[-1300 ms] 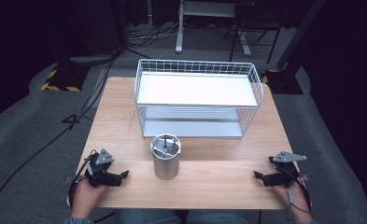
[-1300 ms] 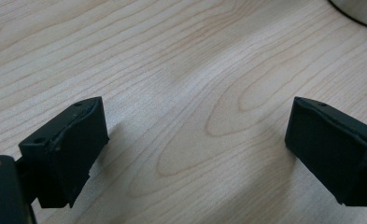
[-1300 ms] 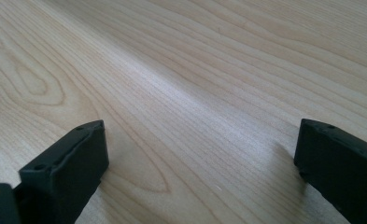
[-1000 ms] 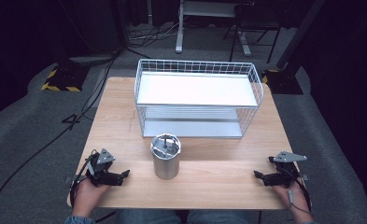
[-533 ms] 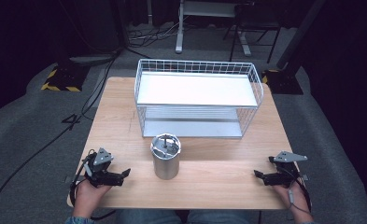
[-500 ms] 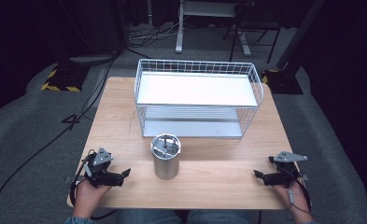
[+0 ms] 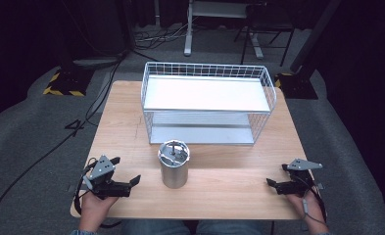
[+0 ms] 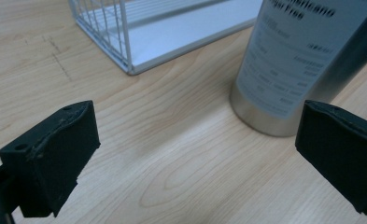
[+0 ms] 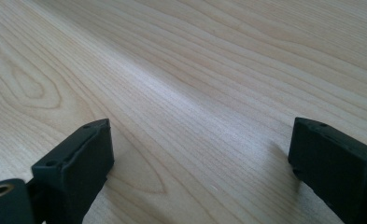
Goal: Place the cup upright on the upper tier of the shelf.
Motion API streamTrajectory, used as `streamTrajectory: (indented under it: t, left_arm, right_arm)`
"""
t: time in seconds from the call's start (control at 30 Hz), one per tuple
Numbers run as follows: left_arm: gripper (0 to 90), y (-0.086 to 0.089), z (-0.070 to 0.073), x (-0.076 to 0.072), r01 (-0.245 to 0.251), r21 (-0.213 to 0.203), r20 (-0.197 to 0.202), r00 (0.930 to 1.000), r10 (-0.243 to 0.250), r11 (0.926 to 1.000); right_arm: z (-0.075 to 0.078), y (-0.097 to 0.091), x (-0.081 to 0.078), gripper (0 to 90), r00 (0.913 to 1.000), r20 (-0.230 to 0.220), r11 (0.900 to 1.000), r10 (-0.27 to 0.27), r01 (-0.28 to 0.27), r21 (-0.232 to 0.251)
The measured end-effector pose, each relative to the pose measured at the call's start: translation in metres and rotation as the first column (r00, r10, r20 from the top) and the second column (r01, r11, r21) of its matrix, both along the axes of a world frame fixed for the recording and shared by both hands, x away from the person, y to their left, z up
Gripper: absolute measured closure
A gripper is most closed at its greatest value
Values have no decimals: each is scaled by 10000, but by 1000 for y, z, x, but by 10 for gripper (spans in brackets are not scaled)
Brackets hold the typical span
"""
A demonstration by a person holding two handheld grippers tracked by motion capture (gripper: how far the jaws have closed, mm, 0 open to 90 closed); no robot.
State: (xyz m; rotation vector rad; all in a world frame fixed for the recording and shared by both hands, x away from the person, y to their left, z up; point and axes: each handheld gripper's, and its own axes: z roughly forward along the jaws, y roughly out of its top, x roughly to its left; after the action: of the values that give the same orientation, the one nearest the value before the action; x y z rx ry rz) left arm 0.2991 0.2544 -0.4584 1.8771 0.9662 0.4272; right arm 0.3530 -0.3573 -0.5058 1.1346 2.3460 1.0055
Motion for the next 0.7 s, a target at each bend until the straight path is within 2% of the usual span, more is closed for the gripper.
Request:
streamTrajectory:
  t: [0.17, 0.3, 0.5, 0.7]
  left_arm:
    - [0, 1, 6, -2, 80, -323, 89, 9999, -77, 9994]
    - [0, -3, 11, -4, 140, -286, 251, 9996, -133, 9995]
    - [0, -12, 20, -5, 475, -334, 367, 9983, -462, 9983]
    - [0, -25, 28, -4, 1016, -340, 557, 9935, -996, 9942]
  right_arm:
    - [0, 0, 0, 71, 10000, 2, 10000, 0, 0, 1]
    - [0, 0, 0, 71, 10000, 2, 10000, -4, 4, -3]
    - [0, 0, 0, 72, 10000, 3, 10000, 3, -3, -1]
    - [0, 0, 0, 73, 10000, 3, 10000, 2, -2, -1]
